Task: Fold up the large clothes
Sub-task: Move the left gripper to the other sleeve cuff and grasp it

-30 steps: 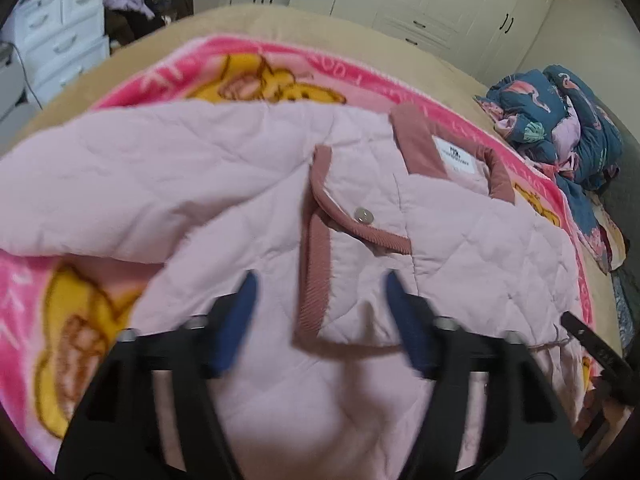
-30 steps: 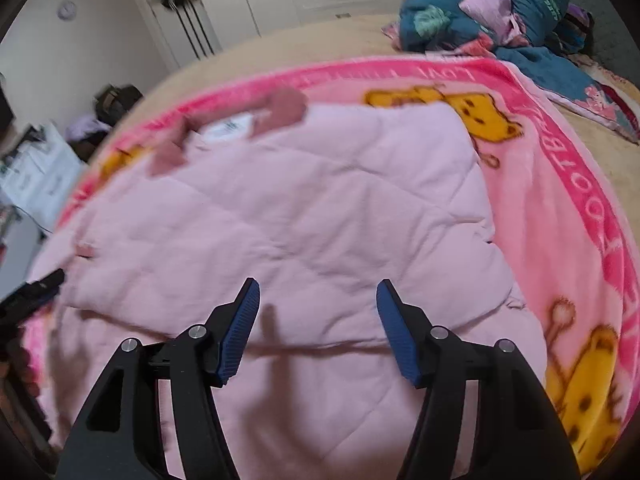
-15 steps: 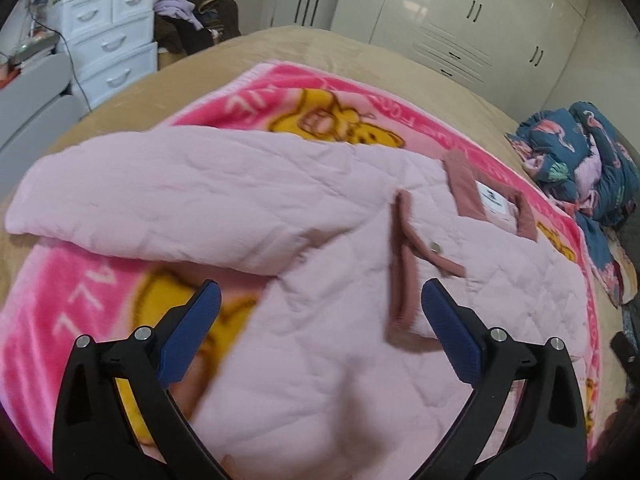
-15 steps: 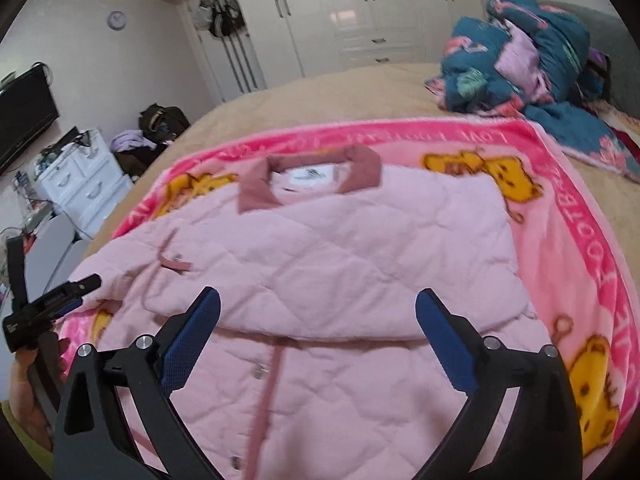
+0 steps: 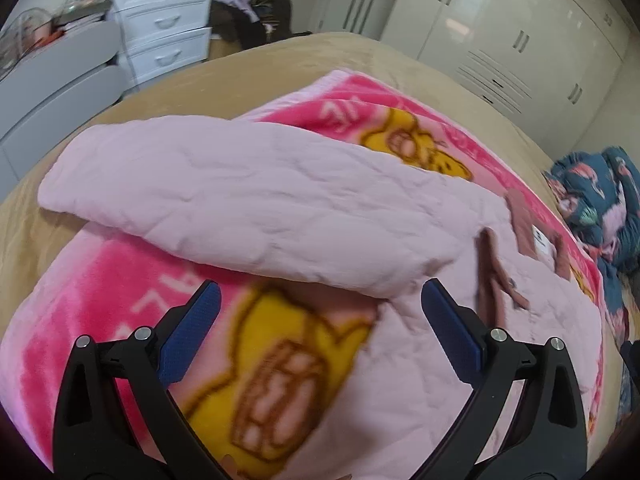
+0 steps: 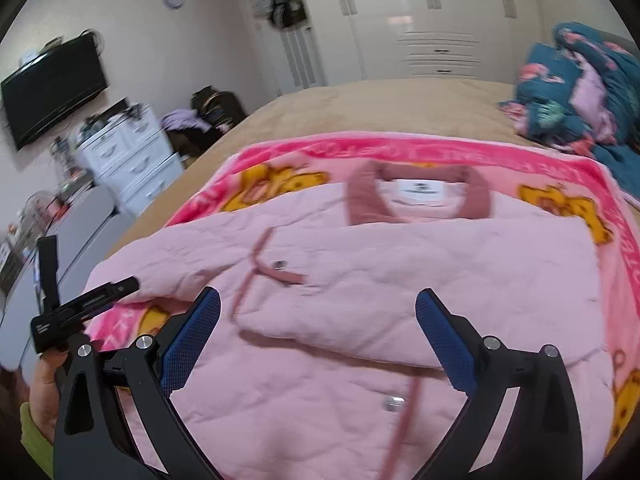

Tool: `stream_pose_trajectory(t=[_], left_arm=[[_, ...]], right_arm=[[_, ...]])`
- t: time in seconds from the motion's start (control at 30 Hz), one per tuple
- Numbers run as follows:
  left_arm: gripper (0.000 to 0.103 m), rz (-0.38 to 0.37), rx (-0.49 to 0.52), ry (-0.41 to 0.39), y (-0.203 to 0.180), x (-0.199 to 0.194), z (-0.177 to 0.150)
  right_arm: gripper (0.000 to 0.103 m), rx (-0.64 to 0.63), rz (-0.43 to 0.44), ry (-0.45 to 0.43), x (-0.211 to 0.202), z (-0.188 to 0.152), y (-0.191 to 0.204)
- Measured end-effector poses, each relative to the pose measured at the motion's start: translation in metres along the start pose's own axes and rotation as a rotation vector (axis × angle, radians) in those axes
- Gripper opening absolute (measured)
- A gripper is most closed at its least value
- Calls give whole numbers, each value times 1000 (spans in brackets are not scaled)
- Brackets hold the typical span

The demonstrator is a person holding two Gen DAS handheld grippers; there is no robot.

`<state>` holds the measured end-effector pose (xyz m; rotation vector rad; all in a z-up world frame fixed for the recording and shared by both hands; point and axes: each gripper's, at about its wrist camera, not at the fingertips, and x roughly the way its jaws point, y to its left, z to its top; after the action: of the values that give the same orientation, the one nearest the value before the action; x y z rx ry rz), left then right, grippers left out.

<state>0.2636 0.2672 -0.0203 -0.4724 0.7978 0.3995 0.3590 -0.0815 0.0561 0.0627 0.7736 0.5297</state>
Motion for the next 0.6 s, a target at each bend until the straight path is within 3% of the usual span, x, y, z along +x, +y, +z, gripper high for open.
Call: stream_pose_trajectory(t=[0.6], left_arm=[[94, 82, -186, 0, 86, 12, 12]], right_arm=[[98, -175, 150, 115, 79, -4, 116]])
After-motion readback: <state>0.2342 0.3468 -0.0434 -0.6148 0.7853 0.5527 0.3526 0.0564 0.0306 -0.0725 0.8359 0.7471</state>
